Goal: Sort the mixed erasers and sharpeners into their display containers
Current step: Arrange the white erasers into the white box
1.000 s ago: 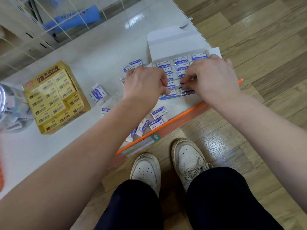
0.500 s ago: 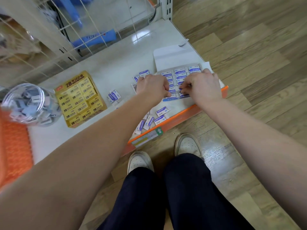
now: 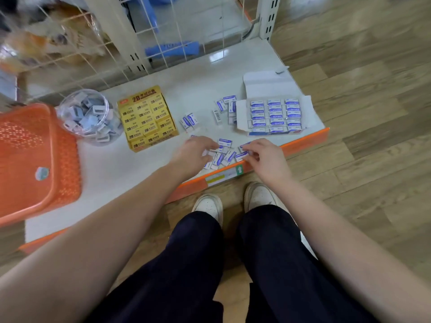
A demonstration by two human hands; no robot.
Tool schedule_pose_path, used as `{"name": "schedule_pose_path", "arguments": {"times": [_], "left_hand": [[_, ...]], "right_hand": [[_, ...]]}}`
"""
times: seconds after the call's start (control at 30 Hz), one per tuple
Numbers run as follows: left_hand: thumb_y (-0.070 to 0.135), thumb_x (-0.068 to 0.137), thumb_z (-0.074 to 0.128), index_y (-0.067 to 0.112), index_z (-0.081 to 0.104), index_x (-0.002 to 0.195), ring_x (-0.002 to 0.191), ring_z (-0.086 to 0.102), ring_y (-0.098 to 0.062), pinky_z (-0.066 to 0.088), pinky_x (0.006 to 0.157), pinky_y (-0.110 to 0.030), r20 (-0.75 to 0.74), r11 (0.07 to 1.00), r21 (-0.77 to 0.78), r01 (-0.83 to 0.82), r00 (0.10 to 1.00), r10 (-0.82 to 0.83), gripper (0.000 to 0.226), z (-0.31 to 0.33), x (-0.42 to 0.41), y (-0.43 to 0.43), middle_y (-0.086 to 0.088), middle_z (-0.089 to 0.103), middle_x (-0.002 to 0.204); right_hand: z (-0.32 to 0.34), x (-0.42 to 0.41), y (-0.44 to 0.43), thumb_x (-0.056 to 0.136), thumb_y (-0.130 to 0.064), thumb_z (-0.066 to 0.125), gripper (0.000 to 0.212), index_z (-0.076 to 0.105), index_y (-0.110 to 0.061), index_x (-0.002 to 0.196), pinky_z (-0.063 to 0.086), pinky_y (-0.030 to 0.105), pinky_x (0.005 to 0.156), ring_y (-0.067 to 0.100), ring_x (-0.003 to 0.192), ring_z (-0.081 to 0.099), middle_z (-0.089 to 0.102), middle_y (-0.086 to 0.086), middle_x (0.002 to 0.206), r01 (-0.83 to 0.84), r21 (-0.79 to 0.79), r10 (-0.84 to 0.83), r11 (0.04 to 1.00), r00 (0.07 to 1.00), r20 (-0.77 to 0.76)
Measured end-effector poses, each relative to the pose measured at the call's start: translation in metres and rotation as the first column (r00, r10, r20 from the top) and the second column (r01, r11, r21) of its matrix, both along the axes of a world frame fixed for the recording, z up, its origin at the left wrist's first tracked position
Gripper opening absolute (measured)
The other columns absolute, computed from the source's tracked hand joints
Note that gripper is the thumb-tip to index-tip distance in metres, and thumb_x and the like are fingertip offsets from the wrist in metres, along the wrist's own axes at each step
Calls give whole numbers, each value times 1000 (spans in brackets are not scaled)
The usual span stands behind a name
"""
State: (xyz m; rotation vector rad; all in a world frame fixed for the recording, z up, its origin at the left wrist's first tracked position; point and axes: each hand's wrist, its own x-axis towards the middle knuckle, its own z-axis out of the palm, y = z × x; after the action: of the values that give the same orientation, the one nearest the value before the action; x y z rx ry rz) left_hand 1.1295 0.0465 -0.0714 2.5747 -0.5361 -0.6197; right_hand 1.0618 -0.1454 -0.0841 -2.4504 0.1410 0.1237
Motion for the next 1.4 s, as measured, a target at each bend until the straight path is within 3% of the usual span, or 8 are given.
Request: {"name": "schedule_pose_path", "arguments": {"times": [0.1, 0.27, 0.5, 0.67, 0.93, 1.13, 1.27, 1.4], "left_hand": [[15, 90, 60, 23, 58, 126, 125, 45, -18, 36, 105, -35, 46, 997, 33, 64, 997, -65, 36, -9, 2, 1, 4, 53, 134], [18, 90, 61, 19, 60, 124, 121, 47, -20, 35, 103, -32, 73, 996, -39, -79, 994, 82, 34, -15, 2, 2, 1, 55, 130], [26, 94, 56, 21, 58, 126, 121, 40, -21, 30, 101, -30, 122, 994, -13, -107, 987, 108, 33, -16, 0, 2, 1, 52, 130], [28, 93, 51, 23, 49, 135, 125, 33, -22, 32, 103, -34, 136, 996, 83, -23, 991, 12, 42, -12, 1, -10, 4, 49, 136], [21, 90, 52, 22, 49, 127, 120, 37, -22, 42, 82, -33, 218, 985, 171, -37, 976, -1, 38, -8, -1, -21, 2, 57, 123], [29, 89, 53, 19, 56, 125, 116, 41, -20, 38, 89, -29, 260, 993, 47, -105, 961, 90, 37, -11, -5, -6, 2, 58, 120], [26, 90, 52, 14, 55, 125, 117, 44, -18, 35, 92, -25, 233, 980, -48, -192, 952, 198, 37, -10, -4, -1, -2, 57, 122], [23, 90, 53, 12, 56, 124, 113, 47, -18, 34, 87, -21, 221, 959, -126, -252, 936, 275, 36, -9, -6, -3, -3, 56, 121]], "right_hand": [[3, 5, -1, 92, -12, 55, 29, 63, -10, 119, 40, 29, 91, 22, 106, 54, 56, 6, 118, -19, -72, 16, 997, 999, -42], [-1, 15, 2, 95, -9, 47, 31, 60, -10, 123, 43, 31, 91, 23, 106, 53, 50, 7, 121, -42, -162, 32, 986, 998, -63], [-10, 12, 25, 92, -21, 56, 27, 64, -11, 115, 46, 45, 82, 30, 98, 47, 57, 9, 109, -130, -243, 147, 961, 988, 52], [-11, 25, 27, 94, -17, 51, 27, 63, -12, 117, 47, 39, 85, 28, 104, 51, 55, 7, 114, -61, -126, 67, 990, 997, 39], [-6, 37, 26, 94, -24, 52, 34, 55, -17, 127, 42, 30, 79, 21, 107, 54, 53, 2, 121, -54, -174, 54, 983, 999, -4], [0, 46, 28, 94, -28, 47, 36, 52, -26, 130, 42, 32, 76, 24, 108, 53, 56, 3, 116, -155, -326, 133, 933, 987, -88], [4, 55, 34, 92, -31, 49, 29, 62, -17, 113, 39, 30, 68, 28, 100, 56, 52, 6, 112, -194, -403, 160, 894, 980, -116], [7, 48, 32, 89, -32, 53, 32, 57, -16, 116, 39, 30, 66, 29, 96, 58, 54, 6, 114, -189, -384, 181, 904, 982, -57]]}}
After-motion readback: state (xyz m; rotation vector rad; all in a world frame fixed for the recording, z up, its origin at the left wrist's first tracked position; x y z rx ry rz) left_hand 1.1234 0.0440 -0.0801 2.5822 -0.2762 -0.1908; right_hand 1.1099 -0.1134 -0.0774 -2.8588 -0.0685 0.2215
